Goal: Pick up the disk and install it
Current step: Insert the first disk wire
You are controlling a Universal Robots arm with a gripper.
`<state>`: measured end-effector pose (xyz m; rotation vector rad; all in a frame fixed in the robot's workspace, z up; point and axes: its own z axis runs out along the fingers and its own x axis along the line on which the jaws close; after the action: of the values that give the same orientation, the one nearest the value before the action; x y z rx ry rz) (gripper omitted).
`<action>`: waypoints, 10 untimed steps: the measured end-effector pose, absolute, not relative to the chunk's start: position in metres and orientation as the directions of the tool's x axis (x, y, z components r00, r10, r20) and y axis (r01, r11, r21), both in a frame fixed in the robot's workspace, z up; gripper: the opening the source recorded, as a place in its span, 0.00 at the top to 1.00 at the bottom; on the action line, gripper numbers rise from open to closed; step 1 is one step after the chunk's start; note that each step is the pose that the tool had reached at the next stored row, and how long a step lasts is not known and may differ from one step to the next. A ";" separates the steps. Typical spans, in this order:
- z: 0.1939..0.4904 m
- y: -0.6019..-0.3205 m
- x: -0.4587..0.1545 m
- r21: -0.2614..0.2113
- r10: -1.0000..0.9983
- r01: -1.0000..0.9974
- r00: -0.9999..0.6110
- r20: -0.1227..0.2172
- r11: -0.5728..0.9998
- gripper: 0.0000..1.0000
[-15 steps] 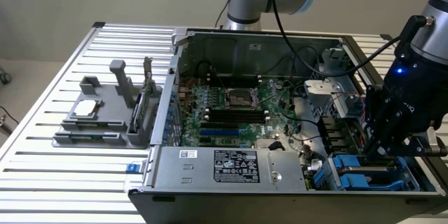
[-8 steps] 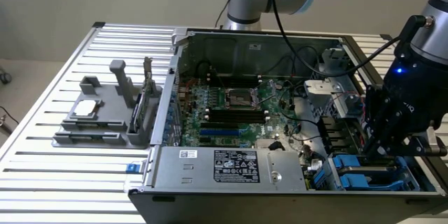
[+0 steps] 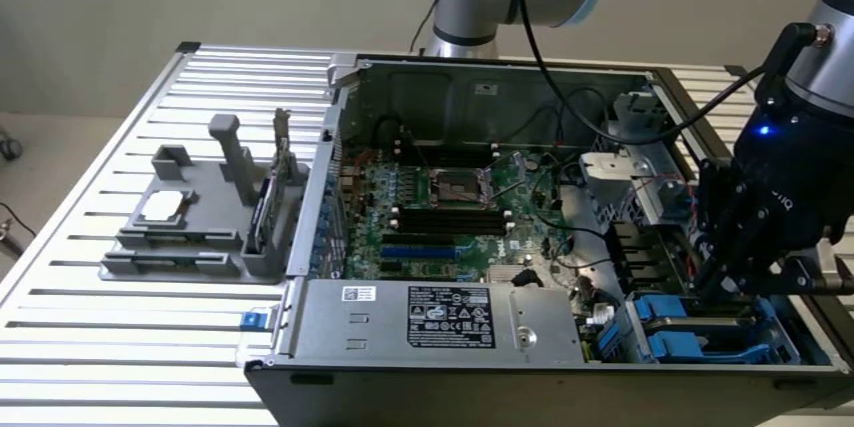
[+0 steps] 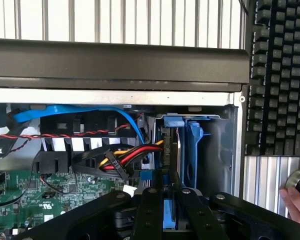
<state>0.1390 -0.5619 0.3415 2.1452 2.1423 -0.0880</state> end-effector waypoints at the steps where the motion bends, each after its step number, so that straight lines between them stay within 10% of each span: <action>1: 0.342 -0.562 0.139 0.036 0.993 0.999 0.003 -0.118 0.001 0.84; 10: 0.338 -0.562 0.139 0.036 0.994 0.999 0.003 -0.108 0.000 0.84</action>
<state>0.1391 -0.5620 0.3378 2.1501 2.1468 -0.0784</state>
